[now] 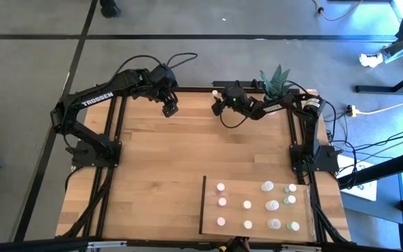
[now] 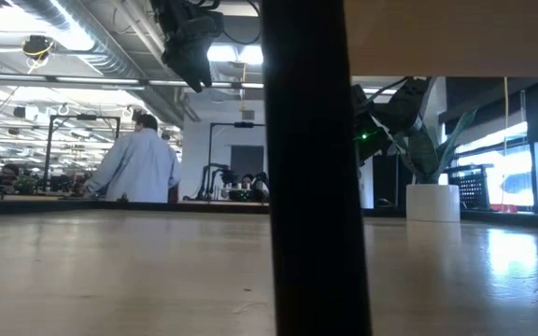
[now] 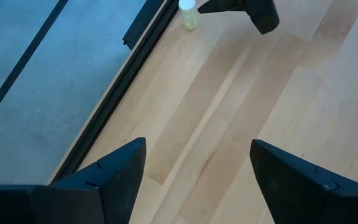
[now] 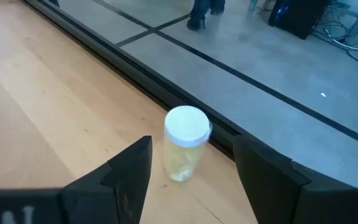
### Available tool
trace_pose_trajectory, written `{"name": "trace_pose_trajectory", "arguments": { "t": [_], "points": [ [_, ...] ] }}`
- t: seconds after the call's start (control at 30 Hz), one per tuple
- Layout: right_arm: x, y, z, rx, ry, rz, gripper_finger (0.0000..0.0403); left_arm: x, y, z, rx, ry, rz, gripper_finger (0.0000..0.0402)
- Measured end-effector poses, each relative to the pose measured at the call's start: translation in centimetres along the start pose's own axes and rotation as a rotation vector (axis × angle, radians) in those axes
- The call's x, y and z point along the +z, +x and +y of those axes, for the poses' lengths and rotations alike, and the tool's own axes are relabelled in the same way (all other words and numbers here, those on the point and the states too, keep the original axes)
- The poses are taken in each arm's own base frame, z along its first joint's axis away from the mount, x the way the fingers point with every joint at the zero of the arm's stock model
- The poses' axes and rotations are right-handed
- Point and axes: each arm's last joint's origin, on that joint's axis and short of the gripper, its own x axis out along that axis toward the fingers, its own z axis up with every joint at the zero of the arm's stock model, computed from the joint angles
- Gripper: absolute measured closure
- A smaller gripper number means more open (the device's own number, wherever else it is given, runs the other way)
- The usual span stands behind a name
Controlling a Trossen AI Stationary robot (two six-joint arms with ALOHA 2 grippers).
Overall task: Pick and place medicine bottles onto shelf by color
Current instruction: Put the yellow pill bottle on the shelf aligned with the other yellow pill bottle
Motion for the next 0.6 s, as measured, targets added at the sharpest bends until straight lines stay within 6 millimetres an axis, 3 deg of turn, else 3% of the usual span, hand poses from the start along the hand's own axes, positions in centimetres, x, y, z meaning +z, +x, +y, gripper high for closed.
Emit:
{"name": "trace_pose_trajectory", "arguments": {
  "t": [0.6],
  "points": [
    [0.02,0.01,0.03,0.026,0.0,-0.001,0.0175,0.0,0.0,0.0,0.0,0.0,0.0,0.012]
  ]
}}
